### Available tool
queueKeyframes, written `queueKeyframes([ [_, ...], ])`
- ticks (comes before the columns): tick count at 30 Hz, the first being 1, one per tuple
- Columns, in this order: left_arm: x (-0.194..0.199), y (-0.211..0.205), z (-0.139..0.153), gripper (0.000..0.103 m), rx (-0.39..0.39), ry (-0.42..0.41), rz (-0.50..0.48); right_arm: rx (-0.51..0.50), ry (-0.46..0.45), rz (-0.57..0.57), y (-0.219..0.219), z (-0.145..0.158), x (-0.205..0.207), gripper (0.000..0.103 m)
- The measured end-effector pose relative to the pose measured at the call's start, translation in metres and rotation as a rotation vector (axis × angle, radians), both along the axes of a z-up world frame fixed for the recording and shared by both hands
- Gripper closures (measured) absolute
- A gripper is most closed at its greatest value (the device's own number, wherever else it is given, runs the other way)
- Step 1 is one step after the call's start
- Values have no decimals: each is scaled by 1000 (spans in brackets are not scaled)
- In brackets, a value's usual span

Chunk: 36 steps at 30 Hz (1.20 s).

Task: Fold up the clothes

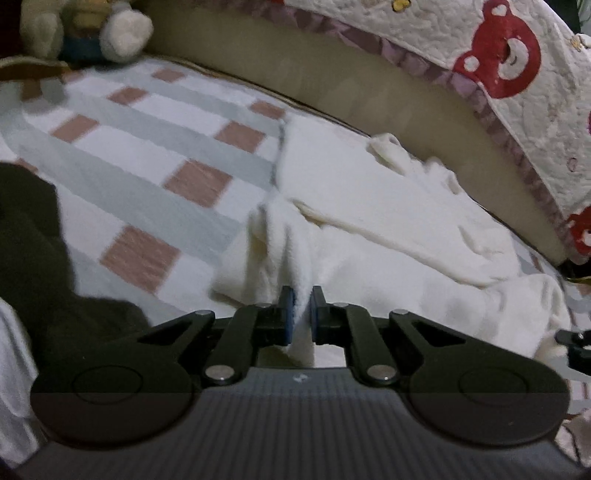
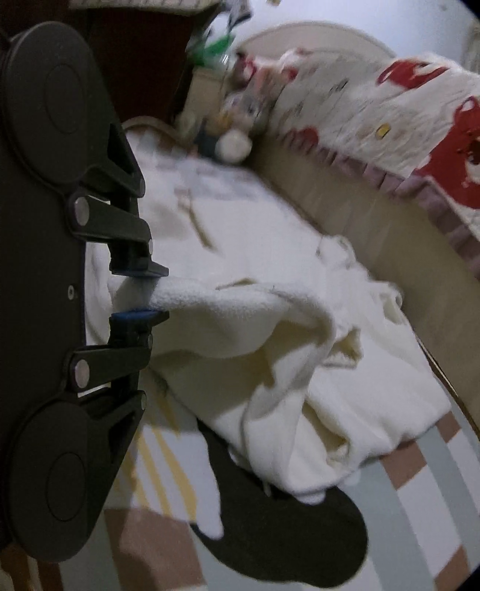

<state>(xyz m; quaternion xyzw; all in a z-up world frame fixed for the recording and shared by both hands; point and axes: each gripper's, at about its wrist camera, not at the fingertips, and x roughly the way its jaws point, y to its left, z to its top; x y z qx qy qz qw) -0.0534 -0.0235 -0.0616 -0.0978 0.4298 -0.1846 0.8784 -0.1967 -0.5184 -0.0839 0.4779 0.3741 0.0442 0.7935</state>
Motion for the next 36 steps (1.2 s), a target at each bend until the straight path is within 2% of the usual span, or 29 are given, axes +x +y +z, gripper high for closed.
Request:
queueKeyframes([
  [4,1,-8,-7,90,50,11,-21,-84,20,-7,4,5,7,82],
  [6,2,-10,-9,72,97,-1,-23,-115,38,-2,6,4,9,82],
  [10,3,-16,-13,62,187,-25,-27,-147,39,29,8,8,12,82],
  [14,15,-18,-23,49,175,16,-30,-144,40,45,9,8,13,80],
  [19,35,-15,-44,42,99,127,24,-121,73,42,4,-10,20,77],
  [21,38,-15,-50,38,90,169,7,-113,82,43,2,-18,23,65],
  [22,39,-19,-50,38,112,172,-23,-116,94,45,2,-22,26,48],
  [23,38,-20,-49,38,132,159,-42,-133,115,42,3,-28,29,36],
  [24,36,-23,-47,41,145,142,-55,-158,142,37,4,-34,33,36],
  [25,33,-25,-45,49,150,126,-68,-187,175,39,7,-39,38,36],
  [26,31,-26,-41,83,149,106,-81,-211,194,47,9,-44,41,41],
  [27,28,-27,-37,95,148,86,-94,-218,181,64,11,-43,42,51],
  [28,26,-28,-33,95,148,63,-105,-223,166,82,13,-42,42,84],
  [29,22,-27,-26,96,151,27,-101,-216,128,92,15,-35,39,90],
  [32,7,-18,2,96,101,-53,-85,-229,7,115,22,0,20,90],
  [36,-22,1,41,96,21,-108,-71,-151,-126,150,30,58,-19,91],
])
